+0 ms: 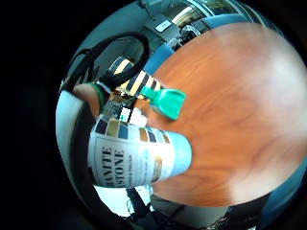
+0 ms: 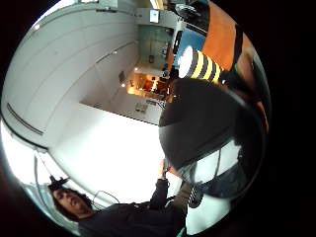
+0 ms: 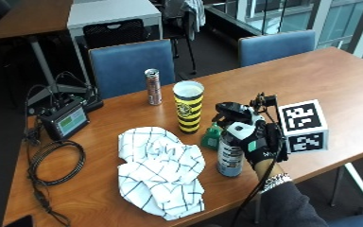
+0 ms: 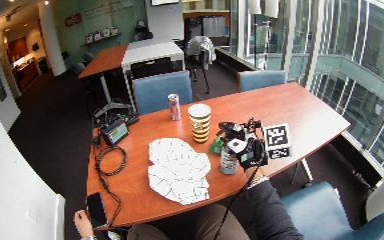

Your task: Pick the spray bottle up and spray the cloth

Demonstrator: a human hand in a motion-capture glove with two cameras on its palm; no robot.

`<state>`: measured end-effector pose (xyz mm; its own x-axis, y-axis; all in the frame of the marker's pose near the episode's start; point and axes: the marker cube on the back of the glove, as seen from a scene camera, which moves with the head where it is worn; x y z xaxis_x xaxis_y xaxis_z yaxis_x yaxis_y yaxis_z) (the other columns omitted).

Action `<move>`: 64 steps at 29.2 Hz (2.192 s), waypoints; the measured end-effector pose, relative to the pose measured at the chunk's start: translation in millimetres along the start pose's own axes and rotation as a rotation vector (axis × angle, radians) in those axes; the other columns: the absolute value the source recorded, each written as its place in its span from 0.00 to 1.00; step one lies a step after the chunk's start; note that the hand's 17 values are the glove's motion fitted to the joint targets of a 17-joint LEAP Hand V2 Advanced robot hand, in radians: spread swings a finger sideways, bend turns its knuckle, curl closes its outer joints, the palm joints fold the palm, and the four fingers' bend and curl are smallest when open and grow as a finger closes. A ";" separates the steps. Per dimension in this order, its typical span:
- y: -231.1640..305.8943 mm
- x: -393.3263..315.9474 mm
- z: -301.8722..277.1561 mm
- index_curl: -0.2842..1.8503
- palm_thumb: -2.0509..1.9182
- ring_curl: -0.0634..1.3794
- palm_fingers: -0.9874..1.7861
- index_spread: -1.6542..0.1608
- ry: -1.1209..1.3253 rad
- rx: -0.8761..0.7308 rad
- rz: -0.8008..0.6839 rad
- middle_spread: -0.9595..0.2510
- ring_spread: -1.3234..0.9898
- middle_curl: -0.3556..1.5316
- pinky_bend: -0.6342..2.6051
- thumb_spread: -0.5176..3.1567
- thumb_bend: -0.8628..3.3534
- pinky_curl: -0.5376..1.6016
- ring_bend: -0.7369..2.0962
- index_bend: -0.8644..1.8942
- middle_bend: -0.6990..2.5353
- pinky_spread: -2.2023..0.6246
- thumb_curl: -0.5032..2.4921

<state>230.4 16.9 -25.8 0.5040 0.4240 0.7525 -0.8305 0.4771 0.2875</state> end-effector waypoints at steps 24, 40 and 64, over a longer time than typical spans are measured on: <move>-16.5 -30.1 4.8 0.35 0.77 0.33 0.83 0.73 -0.146 0.007 -0.129 0.56 0.45 0.43 0.29 0.24 0.20 0.42 0.42 0.42 0.34 0.72 0.38; -20.0 23.6 -30.1 0.37 0.76 0.34 0.84 0.73 -0.140 0.073 -0.036 0.56 0.45 0.44 0.31 0.22 0.20 0.43 0.42 0.42 0.35 0.67 0.40; -57.6 -103.8 -26.0 0.39 0.77 0.35 0.83 0.75 0.222 -0.311 -0.316 0.58 0.47 0.44 0.31 0.21 0.20 0.43 0.43 0.42 0.35 0.68 0.42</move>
<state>232.0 -34.6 -135.9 0.7860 0.3589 0.5033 -0.5357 0.8017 0.2650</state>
